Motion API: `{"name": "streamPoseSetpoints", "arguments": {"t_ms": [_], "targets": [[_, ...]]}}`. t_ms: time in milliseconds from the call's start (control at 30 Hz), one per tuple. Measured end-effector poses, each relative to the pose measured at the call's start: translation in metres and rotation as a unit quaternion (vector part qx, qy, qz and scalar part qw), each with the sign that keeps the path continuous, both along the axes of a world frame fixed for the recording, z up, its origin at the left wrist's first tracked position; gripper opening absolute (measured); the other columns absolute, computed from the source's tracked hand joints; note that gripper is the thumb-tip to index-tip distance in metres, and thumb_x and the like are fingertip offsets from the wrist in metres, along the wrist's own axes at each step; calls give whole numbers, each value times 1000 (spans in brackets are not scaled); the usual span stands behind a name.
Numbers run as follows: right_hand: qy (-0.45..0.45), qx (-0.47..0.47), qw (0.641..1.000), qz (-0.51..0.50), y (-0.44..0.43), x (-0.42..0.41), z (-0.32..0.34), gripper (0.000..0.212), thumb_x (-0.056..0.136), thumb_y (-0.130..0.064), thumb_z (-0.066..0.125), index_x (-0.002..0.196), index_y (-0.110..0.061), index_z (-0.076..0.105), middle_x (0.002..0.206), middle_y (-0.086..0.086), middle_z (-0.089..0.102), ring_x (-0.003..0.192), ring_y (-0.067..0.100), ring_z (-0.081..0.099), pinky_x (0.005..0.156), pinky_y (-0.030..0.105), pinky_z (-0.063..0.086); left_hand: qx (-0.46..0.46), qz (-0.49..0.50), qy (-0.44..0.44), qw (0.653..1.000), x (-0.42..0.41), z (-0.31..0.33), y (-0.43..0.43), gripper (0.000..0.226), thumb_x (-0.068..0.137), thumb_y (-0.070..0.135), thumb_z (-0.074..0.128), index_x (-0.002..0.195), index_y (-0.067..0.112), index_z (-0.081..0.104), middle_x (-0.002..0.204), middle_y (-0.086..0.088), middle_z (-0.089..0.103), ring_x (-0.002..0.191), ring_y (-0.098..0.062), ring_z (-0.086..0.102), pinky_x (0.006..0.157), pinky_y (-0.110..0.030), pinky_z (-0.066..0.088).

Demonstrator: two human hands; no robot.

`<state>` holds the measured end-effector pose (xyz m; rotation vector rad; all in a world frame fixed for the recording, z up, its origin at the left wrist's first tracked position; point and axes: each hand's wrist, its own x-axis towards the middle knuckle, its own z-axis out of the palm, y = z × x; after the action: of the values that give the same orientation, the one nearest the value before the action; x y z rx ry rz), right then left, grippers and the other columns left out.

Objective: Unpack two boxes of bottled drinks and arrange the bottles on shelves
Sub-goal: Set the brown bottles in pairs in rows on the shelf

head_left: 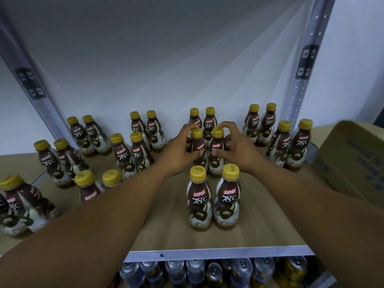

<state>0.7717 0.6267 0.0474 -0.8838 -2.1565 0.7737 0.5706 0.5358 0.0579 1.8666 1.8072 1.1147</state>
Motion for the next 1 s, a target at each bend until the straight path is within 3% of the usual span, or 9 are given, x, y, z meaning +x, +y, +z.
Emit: {"name": "streamPoseSetpoints", "arguments": {"t_ms": [267,433,600,767,900,1000], "targets": [[5,-6,1000,2,-1,-4,0,74,85,-24,83,140,-37,36,93,-6,65,81,12,66,68,30,53,-1,5,-2,1000,-1,0,-4,77,91,18,78,150,38,33,107,29,55,97,-3,65,89,-37,59],[3,0,1000,-1,-2,-5,-1,75,84,-25,83,140,-36,35,92,-10,63,80,9,65,66,28,48,2,6,-3,1000,-2,1,-6,77,90,17,78,150,37,34,105,25,58,96,-6,67,88,-41,59],[3,-8,1000,1,-4,-5,-1,76,85,-24,83,142,-36,35,96,-13,60,87,8,64,73,31,53,1,4,-2,1000,-1,1,-7,76,91,18,78,150,37,34,105,25,57,97,-10,67,88,-43,59],[0,-5,1000,-5,-5,-4,0,77,86,-25,82,144,-35,33,96,-17,57,86,2,61,67,22,47,0,4,-2,1000,-2,1,-6,77,91,18,78,150,39,33,105,26,57,98,-9,67,90,-44,59],[-4,-20,1000,1,-6,-3,3,86,83,-30,84,148,-38,28,98,-17,60,92,5,63,77,31,53,-10,1,-18,1000,0,4,-8,83,90,20,79,152,42,29,105,27,55,100,-11,67,93,-43,58],[-15,-27,1000,-5,-8,2,6,89,84,-39,83,150,-41,24,104,-7,61,99,16,66,86,38,55,-20,3,-37,999,1,8,-10,87,89,25,80,152,48,25,113,15,57,107,-19,67,97,-46,57]]}}
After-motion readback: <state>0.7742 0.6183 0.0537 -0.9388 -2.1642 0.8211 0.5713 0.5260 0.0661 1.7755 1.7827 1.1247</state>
